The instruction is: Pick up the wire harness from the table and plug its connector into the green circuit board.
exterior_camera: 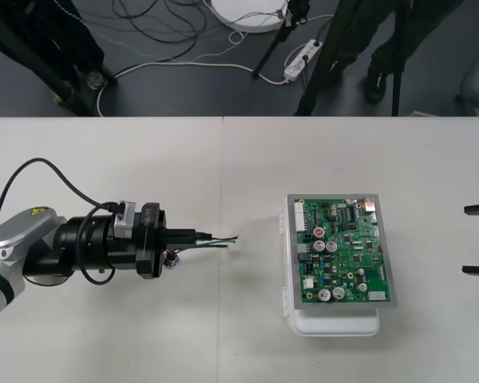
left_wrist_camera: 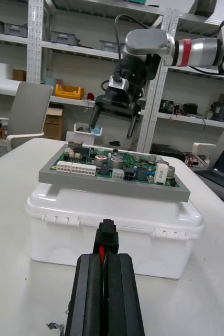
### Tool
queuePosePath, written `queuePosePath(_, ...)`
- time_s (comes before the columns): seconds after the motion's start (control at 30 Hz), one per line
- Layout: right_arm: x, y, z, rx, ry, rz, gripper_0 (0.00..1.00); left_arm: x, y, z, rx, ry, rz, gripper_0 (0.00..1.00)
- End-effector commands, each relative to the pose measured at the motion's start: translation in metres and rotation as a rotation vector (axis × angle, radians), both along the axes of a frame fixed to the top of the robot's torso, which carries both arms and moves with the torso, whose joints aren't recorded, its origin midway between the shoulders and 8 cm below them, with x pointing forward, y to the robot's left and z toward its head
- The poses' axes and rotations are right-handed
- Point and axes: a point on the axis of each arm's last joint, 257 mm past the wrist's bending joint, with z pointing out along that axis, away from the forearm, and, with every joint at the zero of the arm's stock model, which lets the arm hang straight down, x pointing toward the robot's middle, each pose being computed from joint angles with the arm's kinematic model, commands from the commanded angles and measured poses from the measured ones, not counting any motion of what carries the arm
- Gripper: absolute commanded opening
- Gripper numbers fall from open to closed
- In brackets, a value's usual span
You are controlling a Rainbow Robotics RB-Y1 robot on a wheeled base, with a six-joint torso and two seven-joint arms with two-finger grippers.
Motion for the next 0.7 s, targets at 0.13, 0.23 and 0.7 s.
queuePosePath(0.13,-0.004,-0.034,-0.011,-0.114,0.036,-0.055,1.0,-0.03,-0.027,0.0,-0.066,-0.078,-0.09,0.0)
queuePosePath(0.23,-0.006,-0.033,-0.017,-0.131,0.046,-0.048,1.0,-0.032,-0.034,0.001,-0.079,-0.075,-0.095,0.0)
queuePosePath(0.7,0.002,0.007,-0.023,-0.315,0.04,-0.018,1.0,-0.03,-0.075,-0.007,-0.032,-0.079,-0.133,0.0)
